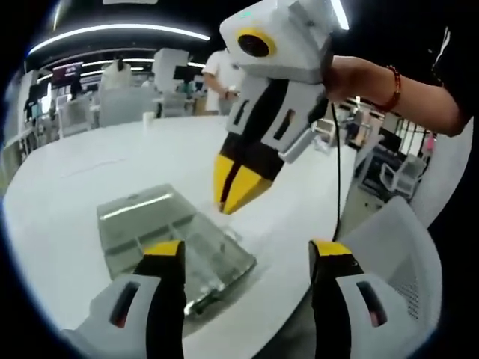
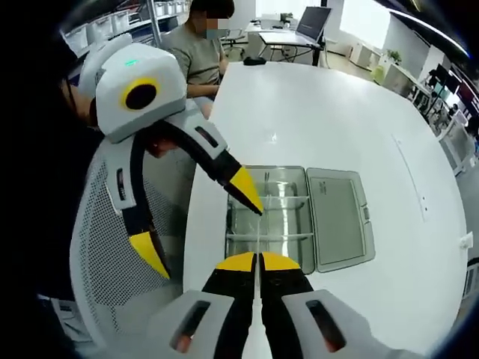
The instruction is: Insert the divider into the dual guide fixture by aligning both edges with the guide slots and pushing it downward to the bottom, including one-sided entry, uneven engagement, binding, and posture correction.
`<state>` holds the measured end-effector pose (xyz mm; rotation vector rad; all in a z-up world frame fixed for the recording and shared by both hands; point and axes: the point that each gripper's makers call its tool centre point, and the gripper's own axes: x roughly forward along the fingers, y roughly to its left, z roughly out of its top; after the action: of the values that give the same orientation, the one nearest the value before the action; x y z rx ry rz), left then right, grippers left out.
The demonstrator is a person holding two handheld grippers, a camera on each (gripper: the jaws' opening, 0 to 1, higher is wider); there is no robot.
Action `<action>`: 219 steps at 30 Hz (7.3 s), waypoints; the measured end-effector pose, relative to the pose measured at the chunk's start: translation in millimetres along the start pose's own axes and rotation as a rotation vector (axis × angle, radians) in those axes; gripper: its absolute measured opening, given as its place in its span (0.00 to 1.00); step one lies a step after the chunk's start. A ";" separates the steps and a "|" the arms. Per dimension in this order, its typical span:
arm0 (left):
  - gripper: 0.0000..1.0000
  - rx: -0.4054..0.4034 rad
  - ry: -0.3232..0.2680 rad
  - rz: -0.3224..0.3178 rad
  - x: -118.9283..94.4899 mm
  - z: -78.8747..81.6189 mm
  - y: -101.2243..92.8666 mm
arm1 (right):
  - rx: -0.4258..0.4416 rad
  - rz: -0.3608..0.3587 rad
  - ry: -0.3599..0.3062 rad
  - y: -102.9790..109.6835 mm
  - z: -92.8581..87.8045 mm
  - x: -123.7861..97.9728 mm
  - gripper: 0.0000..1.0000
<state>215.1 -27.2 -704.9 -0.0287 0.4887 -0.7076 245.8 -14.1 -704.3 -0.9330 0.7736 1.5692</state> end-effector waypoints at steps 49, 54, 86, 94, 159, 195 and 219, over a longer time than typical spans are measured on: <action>0.71 -0.053 0.008 0.036 -9.2 -5.9 11.7 | -0.019 -0.026 -0.049 -14.6 -10.2 21.7 0.00; 0.71 -0.057 0.004 0.038 -10.5 -7.6 13.5 | -0.014 -0.020 -0.043 -16.8 -16.4 24.5 0.00; 0.71 -0.079 0.006 0.057 -15.5 -12.5 18.3 | 0.042 0.000 -0.001 -18.2 -38.8 54.0 0.00; 0.71 -0.082 0.017 0.049 -17.1 -16.3 15.3 | 0.058 -0.016 0.005 -16.7 -40.3 58.2 0.00; 0.71 -0.007 0.105 -0.092 -7.5 -22.7 3.4 | 0.602 -0.426 -0.189 -10.8 -107.7 33.9 0.37; 0.70 -0.024 0.087 -0.099 -5.6 -22.2 19.5 | 0.850 -0.548 -0.097 -18.5 -125.7 61.8 0.36; 0.70 -0.019 0.074 -0.115 -4.5 -15.8 21.1 | 0.946 -0.582 -0.050 -11.8 -134.0 54.4 0.26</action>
<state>218.2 -6.1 -721.0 -0.0486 0.5675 -0.8190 274.4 -102.1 -816.0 -0.3455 0.9601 0.5810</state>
